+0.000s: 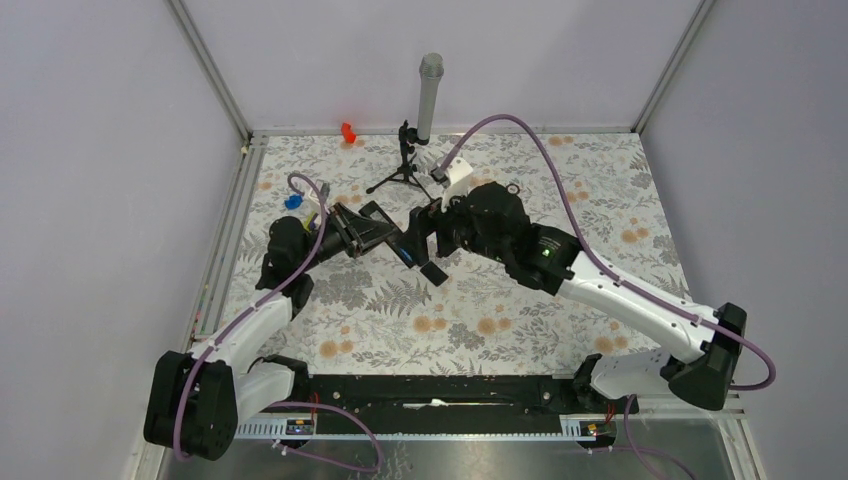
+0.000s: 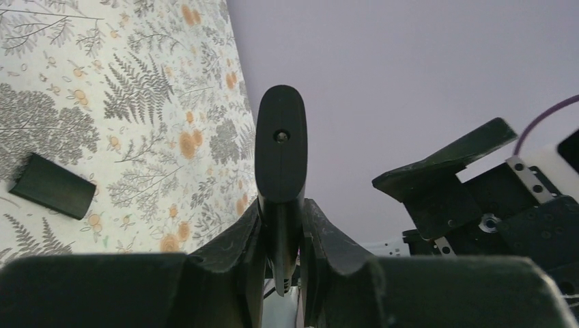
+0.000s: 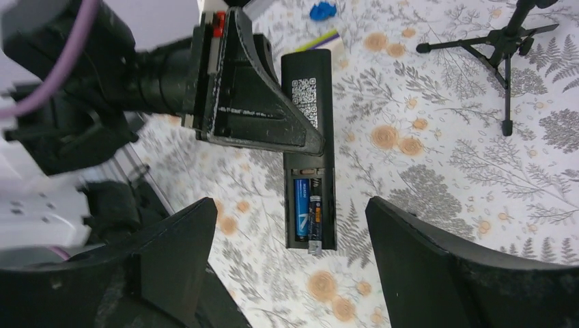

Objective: Load the batteries into the remote control

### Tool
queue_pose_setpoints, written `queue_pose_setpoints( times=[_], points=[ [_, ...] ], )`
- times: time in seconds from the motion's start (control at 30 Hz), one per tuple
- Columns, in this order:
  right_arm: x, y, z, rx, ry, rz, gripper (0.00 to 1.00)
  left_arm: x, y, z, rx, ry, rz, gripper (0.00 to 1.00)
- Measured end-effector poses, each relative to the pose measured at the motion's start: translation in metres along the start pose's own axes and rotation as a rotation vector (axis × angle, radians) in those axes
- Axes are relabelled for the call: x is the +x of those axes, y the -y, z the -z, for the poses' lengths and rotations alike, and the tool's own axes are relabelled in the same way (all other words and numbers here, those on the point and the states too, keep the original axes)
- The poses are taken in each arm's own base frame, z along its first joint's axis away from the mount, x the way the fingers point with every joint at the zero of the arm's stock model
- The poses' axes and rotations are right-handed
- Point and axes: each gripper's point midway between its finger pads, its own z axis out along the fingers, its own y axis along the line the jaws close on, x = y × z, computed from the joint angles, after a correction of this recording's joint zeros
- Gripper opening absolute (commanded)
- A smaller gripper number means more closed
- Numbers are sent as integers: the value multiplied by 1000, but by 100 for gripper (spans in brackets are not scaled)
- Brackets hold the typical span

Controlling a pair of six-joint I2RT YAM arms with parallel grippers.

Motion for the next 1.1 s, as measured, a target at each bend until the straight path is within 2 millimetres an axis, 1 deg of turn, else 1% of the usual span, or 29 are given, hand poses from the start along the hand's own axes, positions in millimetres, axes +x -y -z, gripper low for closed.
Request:
queue_pose_setpoints(
  times=[0.07,0.17,0.33,0.4,0.47,0.57,0.63,0.8,0.87,0.97,1.03,1.1],
  points=[
    [-12,0,5,13,56,-79,88,-4,8,0,13,1,11,0],
    [-19,3,4,19,124,-190,88,-9,15,-1,13,6,34,0],
    [-12,12,-2,21,184,-341,88,-28,29,1,17,40,76,0],
    [-13,15,-4,19,203,-397,88,-34,36,2,25,52,92,0],
    [-22,15,-5,5,241,-447,88,-39,42,3,35,59,108,0],
    [-36,17,-4,-24,308,-524,87,-45,45,6,42,68,134,0],
    [-42,20,-4,-36,336,-560,87,-49,46,8,46,78,159,0],
    [-59,24,0,-64,398,-637,87,-60,56,12,110,106,217,0],
    [-61,25,0,-80,408,-662,87,-61,57,13,134,107,254,0],
    [-57,25,-1,-101,406,-693,86,-61,55,13,158,103,317,0],
    [-54,23,-2,-126,402,-709,83,-60,54,14,172,99,362,0],
    [-52,20,-3,-153,396,-726,79,-60,56,15,182,97,390,0]
  ],
)
